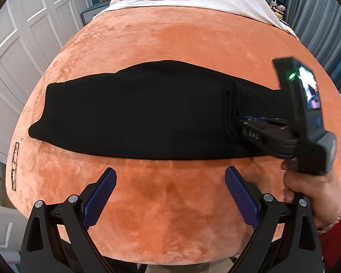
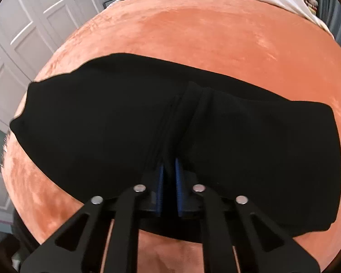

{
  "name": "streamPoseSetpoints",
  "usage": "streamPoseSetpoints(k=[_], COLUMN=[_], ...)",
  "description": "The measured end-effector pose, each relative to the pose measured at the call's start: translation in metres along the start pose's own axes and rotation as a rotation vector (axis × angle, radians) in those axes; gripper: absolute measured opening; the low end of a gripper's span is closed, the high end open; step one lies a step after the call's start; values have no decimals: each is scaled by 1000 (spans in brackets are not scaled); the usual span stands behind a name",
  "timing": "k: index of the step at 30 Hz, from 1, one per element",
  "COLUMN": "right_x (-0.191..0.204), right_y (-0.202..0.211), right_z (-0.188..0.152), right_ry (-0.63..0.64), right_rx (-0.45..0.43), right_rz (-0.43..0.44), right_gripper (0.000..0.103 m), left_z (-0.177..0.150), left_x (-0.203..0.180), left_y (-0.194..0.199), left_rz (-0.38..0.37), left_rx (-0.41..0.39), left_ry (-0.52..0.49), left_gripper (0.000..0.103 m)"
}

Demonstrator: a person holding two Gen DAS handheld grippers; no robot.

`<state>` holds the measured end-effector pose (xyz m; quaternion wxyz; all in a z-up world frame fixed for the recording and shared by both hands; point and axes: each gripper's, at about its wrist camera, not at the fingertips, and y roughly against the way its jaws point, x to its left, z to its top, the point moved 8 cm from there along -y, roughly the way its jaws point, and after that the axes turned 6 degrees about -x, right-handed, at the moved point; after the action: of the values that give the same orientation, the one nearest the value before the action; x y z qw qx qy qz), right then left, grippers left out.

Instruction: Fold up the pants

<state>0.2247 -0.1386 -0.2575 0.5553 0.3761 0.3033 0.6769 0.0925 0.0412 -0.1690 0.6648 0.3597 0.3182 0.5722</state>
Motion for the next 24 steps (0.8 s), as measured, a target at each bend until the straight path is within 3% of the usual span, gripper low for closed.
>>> streamPoseSetpoints(k=[3, 5, 6, 8, 10, 12, 13, 14, 16, 20, 22, 23, 24], right_x=[17, 21, 17, 16, 18, 22, 22, 20, 19, 18, 33, 43, 59], right_y=[22, 9, -4, 2, 6, -1, -7, -13, -14, 14, 25, 24, 7], right_z=[8, 1, -7, -8, -7, -12, -16, -19, -17, 15, 29, 31, 27], right_ry=[34, 73, 78, 68, 82, 138, 177, 214, 223, 31, 14, 18, 43], right_rx=[-46, -4, 43, 11, -4, 0, 11, 1, -17, -65, -89, -81, -16], right_rz=[32, 36, 30, 34, 15, -20, -53, -97, -117, -2, 72, 122, 178], right_gripper=[7, 11, 18, 28, 58, 53, 40, 37, 17, 15, 16, 17, 22], left_z=[-2, -3, -4, -3, -4, -7, -8, -8, -8, -6, -5, -5, -5], left_x=[2, 2, 2, 3, 5, 6, 6, 6, 8, 12, 13, 12, 11], left_y=[-5, -11, -13, -12, -10, -14, -16, -17, -15, -12, -12, -13, -14], left_rz=[-5, -11, -12, -14, -9, -9, -11, -13, -17, -11, -11, -11, -11], left_rx=[10, 31, 39, 36, 26, 38, 47, 55, 49, 31, 32, 34, 38], left_ry=[13, 21, 24, 23, 18, 22, 27, 32, 37, 38, 42, 43, 42], left_gripper=[94, 94, 94, 94, 94, 94, 94, 94, 94, 94, 94, 94, 94])
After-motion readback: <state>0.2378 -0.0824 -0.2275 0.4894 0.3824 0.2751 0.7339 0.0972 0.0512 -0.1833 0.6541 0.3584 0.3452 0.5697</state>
